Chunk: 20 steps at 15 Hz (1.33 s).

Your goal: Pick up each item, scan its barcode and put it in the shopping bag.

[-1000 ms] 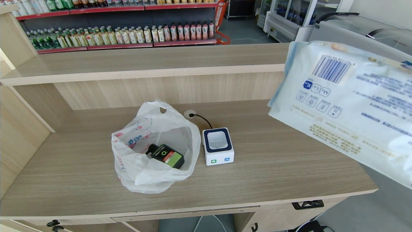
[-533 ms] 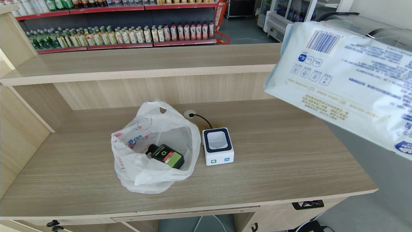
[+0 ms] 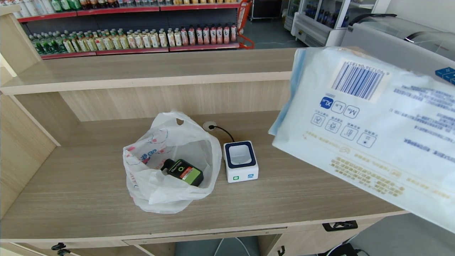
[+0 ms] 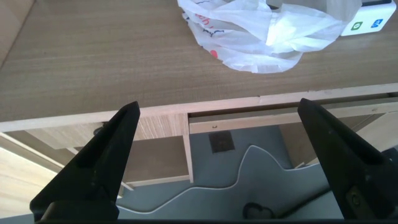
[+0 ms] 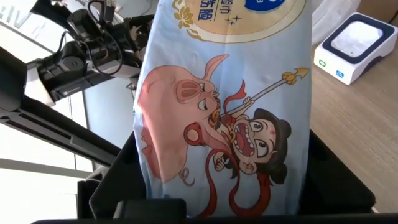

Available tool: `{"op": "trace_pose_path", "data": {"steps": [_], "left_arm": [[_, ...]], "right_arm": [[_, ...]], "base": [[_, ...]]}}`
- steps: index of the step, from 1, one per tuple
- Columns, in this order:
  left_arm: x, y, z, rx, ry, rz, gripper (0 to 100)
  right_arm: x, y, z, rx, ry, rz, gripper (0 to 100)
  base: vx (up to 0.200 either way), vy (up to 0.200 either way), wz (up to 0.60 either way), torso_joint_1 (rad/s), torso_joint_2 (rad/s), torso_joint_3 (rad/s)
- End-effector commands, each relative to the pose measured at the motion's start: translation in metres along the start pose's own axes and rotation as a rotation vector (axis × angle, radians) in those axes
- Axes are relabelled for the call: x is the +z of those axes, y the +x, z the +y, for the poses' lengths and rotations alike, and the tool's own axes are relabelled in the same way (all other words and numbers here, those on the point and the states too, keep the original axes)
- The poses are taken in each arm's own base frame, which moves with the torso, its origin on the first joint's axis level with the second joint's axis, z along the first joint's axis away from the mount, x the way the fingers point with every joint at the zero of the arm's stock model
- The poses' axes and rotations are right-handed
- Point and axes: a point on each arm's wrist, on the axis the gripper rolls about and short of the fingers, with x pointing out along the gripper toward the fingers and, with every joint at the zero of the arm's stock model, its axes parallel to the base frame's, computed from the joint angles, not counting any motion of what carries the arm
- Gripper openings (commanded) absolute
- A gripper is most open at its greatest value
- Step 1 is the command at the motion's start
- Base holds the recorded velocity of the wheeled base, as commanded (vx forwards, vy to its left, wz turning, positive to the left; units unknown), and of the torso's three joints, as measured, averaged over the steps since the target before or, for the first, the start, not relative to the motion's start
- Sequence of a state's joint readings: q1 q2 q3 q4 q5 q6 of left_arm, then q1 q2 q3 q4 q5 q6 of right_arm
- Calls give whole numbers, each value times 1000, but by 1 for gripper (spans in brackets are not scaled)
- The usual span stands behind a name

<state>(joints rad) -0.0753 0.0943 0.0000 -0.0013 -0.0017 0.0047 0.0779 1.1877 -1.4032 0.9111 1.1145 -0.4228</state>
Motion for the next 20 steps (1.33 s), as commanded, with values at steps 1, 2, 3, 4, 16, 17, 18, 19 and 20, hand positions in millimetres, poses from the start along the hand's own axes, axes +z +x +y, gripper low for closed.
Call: {"op": "trace_pose_path", "data": {"steps": [1, 2, 3, 4, 16, 17, 18, 19, 20], "left_arm": [[0, 0, 0, 0, 0, 1, 100], [0, 0, 0, 0, 0, 1, 100], [0, 0, 0, 0, 0, 1, 100], [0, 0, 0, 0, 0, 1, 100], [0, 0, 0, 0, 0, 1, 100], [0, 0, 0, 0, 0, 1, 100], [0, 0, 0, 0, 0, 1, 100], [0, 0, 0, 0, 0, 1, 100], [0, 0, 0, 0, 0, 1, 100]], "right_arm": [[-1, -2, 7, 3, -15, -5, 0], [-1, -1, 7, 9, -17, -3, 0], [0, 1, 7, 27, -21, 2, 0], [0, 2, 6, 33, -18, 6, 0], [-9, 1, 14, 49, -15, 14, 0], [-12, 1, 17, 51, -16, 15, 0], [-19, -2, 24, 51, -16, 15, 0], [-23, -2, 27, 50, -12, 16, 0], [-24, -2, 27, 51, -10, 17, 0]], "base": [[0, 0, 0, 0, 0, 0], [0, 0, 0, 0, 0, 0], [0, 0, 0, 0, 0, 0], [0, 0, 0, 0, 0, 0], [0, 0, 0, 0, 0, 0], [0, 0, 0, 0, 0, 0], [0, 0, 0, 0, 0, 0], [0, 0, 0, 0, 0, 0], [0, 0, 0, 0, 0, 0]]}}
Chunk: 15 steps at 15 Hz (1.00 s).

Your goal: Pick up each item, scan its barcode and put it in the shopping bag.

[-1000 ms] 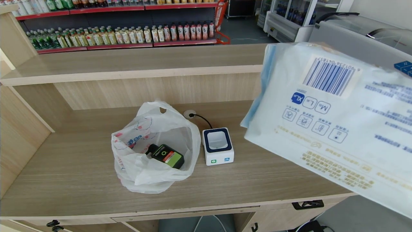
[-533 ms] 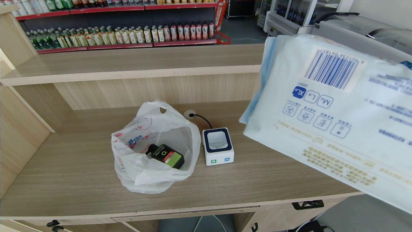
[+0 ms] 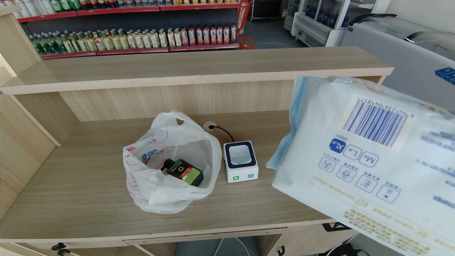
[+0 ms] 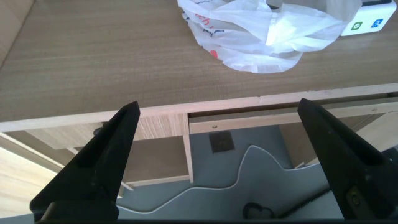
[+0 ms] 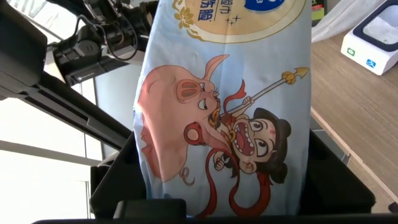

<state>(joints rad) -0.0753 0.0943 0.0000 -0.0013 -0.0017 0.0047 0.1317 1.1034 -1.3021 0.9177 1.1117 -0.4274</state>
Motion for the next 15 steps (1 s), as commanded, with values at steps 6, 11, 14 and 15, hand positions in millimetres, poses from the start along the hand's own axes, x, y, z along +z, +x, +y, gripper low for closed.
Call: {"op": "trace_pose_path", "data": {"steps": [6, 11, 14, 15], "left_arm": [[0, 0, 0, 0, 0, 1, 100], [0, 0, 0, 0, 0, 1, 100], [0, 0, 0, 0, 0, 1, 100], [0, 0, 0, 0, 0, 1, 100]], "right_arm": [[-3, -2, 7, 9, -17, -3, 0], [12, 7, -25, -150, -277, 7, 0], [11, 16, -62, -267, -476, -83, 0], [6, 21, -73, -299, -521, -95, 0]], "base": [[0, 0, 0, 0, 0, 0], [0, 0, 0, 0, 0, 0], [0, 0, 0, 0, 0, 0], [0, 0, 0, 0, 0, 0]]}}
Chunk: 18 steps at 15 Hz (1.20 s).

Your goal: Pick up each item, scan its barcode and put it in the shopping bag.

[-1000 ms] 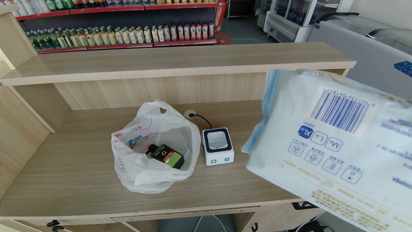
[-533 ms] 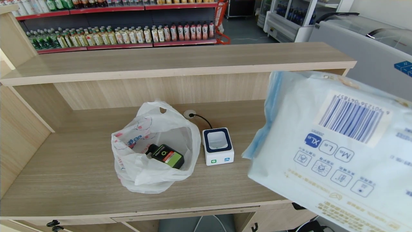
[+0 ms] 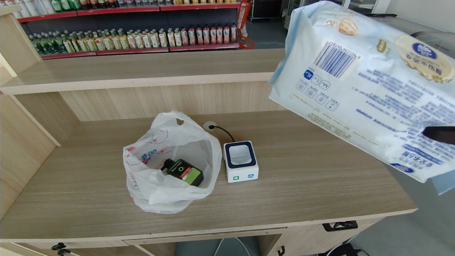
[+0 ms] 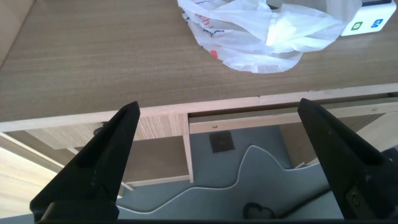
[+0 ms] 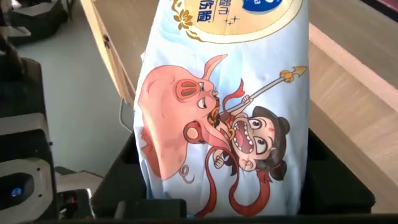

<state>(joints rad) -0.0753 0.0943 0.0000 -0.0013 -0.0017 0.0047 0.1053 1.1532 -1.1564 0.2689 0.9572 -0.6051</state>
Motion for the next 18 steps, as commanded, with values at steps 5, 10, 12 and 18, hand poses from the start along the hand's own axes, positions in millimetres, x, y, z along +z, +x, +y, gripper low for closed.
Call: {"op": "trace_pose_path", "data": {"steps": [5, 10, 12, 18], "left_arm": [[0, 0, 0, 0, 0, 1, 100], [0, 0, 0, 0, 0, 1, 100], [0, 0, 0, 0, 0, 1, 100], [0, 0, 0, 0, 0, 1, 100]], "right_arm": [[-68, 23, -44, -265, -280, -36, 0], [-96, 21, -30, -249, -409, 24, 0], [-97, 18, -22, -204, -378, 40, 0], [-93, 15, -20, -140, -406, 3, 0]], "base": [[0, 0, 0, 0, 0, 0], [0, 0, 0, 0, 0, 0], [0, 0, 0, 0, 0, 0], [0, 0, 0, 0, 0, 0]]}}
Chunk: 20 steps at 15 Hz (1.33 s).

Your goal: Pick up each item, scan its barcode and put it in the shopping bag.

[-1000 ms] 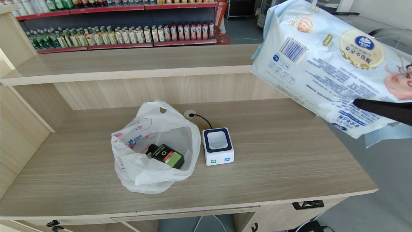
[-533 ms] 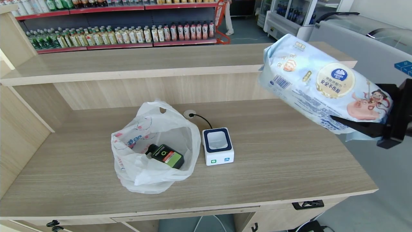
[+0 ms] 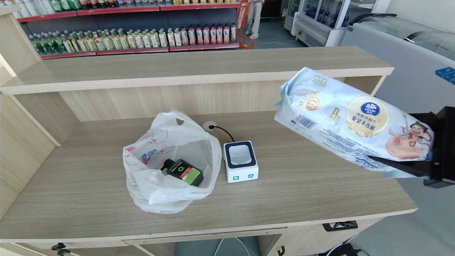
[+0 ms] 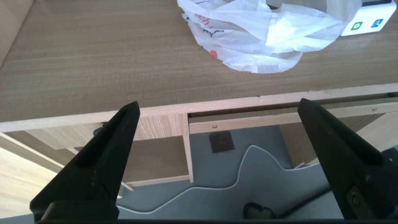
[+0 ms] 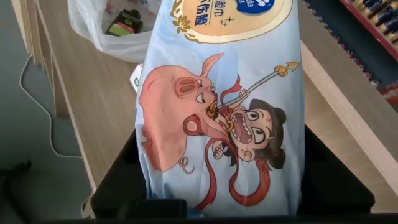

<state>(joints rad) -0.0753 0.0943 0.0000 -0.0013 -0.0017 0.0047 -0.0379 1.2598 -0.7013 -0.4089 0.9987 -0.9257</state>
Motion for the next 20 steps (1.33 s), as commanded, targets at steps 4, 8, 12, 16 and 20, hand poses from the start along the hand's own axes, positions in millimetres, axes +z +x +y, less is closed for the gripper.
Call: {"op": "trace_pose_path", "data": {"steps": [4, 8, 12, 16, 20], "left_arm": [[0, 0, 0, 0, 0, 1, 100], [0, 0, 0, 0, 0, 1, 100], [0, 0, 0, 0, 0, 1, 100], [0, 0, 0, 0, 0, 1, 100], [0, 0, 0, 0, 0, 1, 100]], "right_arm": [[-2, 1, -9, -102, -59, 112, 0], [-9, 5, -11, -104, -122, 147, 0], [-39, 4, -28, -140, -424, 216, 0], [-74, 8, -32, -114, -360, 274, 0], [-85, 14, -40, -82, -300, 289, 0]], "base": [[0, 0, 600, 0, 0, 1], [0, 0, 300, 7, 2, 1], [0, 0, 0, 0, 0, 0], [0, 0, 0, 0, 0, 0], [0, 0, 0, 0, 0, 0]]}}
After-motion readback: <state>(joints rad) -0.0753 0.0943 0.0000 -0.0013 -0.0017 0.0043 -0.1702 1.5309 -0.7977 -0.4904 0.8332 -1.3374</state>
